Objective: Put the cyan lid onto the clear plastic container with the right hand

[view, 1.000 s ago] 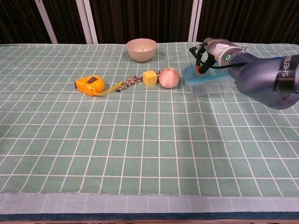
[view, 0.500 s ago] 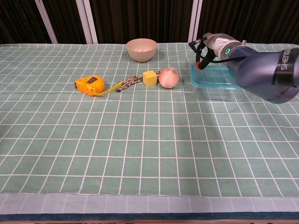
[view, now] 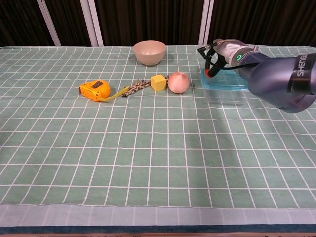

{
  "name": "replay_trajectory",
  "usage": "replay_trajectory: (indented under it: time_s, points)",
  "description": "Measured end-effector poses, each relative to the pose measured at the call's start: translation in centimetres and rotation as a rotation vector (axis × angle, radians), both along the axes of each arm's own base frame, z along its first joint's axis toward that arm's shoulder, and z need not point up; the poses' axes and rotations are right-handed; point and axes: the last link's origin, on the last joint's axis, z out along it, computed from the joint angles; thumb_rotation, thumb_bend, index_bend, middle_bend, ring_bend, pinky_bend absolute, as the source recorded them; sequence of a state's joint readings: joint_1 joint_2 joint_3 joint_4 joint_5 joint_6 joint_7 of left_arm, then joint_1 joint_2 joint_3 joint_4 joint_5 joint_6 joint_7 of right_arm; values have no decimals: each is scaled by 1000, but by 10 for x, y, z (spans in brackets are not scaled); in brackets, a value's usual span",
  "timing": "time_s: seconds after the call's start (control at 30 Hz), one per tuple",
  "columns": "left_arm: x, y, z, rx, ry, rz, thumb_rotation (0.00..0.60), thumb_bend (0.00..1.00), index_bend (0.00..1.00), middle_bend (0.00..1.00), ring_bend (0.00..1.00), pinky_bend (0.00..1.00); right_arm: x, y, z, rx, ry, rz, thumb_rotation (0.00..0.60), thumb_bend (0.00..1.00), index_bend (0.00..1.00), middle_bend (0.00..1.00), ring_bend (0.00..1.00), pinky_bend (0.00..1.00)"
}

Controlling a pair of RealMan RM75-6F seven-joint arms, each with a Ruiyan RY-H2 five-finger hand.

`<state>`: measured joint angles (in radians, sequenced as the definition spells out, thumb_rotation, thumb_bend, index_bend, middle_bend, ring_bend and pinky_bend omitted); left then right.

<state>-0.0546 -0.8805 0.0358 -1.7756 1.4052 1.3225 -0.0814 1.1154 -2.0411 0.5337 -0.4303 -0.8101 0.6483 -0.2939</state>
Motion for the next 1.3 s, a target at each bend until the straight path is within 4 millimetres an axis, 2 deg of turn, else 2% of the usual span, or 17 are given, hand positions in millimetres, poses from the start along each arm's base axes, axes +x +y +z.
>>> replay_trajectory:
  time_s: [1.3]
  points:
    - [0,0,0,-3,-10,8,600,517,204,0,0,0,-12,-3,-1,69,87,-36,600,431,738,126,15,0]
